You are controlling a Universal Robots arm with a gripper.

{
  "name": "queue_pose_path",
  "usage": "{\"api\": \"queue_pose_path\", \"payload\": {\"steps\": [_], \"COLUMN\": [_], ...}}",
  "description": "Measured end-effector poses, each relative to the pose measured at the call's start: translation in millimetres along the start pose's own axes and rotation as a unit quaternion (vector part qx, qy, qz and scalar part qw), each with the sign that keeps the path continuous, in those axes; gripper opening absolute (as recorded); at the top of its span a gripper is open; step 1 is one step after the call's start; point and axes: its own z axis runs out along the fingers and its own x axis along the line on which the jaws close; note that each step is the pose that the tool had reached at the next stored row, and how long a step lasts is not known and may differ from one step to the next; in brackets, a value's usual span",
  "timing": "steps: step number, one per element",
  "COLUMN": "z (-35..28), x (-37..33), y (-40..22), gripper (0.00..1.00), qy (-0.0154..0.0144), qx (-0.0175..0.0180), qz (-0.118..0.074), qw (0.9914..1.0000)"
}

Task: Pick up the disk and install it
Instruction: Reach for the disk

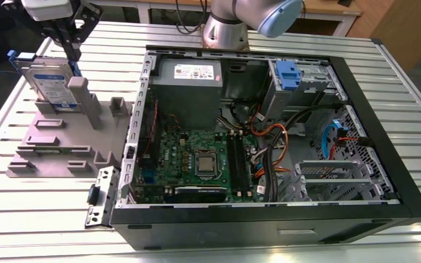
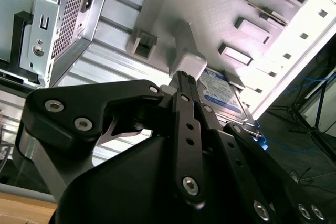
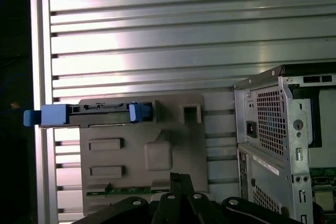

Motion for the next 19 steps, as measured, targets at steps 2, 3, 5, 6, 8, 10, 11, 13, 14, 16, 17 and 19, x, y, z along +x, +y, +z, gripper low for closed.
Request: {"api": "queue_pose_path", "payload": {"steps": [2, 3, 5, 6, 8, 10, 11, 13, 14, 16, 17, 19], "z": [0.1, 0.1, 0.2, 0.3, 0.4, 0.5, 0.6, 0.7, 0.8, 1.1, 1.1, 1.3], "x": [0.4, 0.6, 0.9, 1.1, 1.2, 1.5, 1.6, 2.0, 2.0, 2.5, 2.6, 2.9], "y": [0.0, -0.1, -0.1, -0.1, -0.1, -0.1, -0.2, -0.2, -0.2, -0.2, -0.3, -0.3], "gripper": [0.11, 0.11, 0.11, 0.11, 0.11, 0.11, 0.11, 0.11, 0.11, 0.11, 0.11, 0.11], "qy": [0.0, 0.0, 0.0, 0.0, 0.0, 0.0, 0.0, 0.0, 0.0, 0.0001, 0.0, 0.0], "qx": [0.0, 0.0, 0.0, 0.0, 0.0, 0.0, 0.0, 0.0, 0.0, 0.0, 0.0, 0.0], "qz": [0.0, 0.0, 0.0, 0.0, 0.0, 0.0, 0.0, 0.0, 0.0, 0.0, 0.0, 0.0], "qw": [1.0, 1.0, 1.0, 1.0, 1.0, 1.0, 1.0, 1.0, 1.0, 1.0, 1.0, 1.0]}}
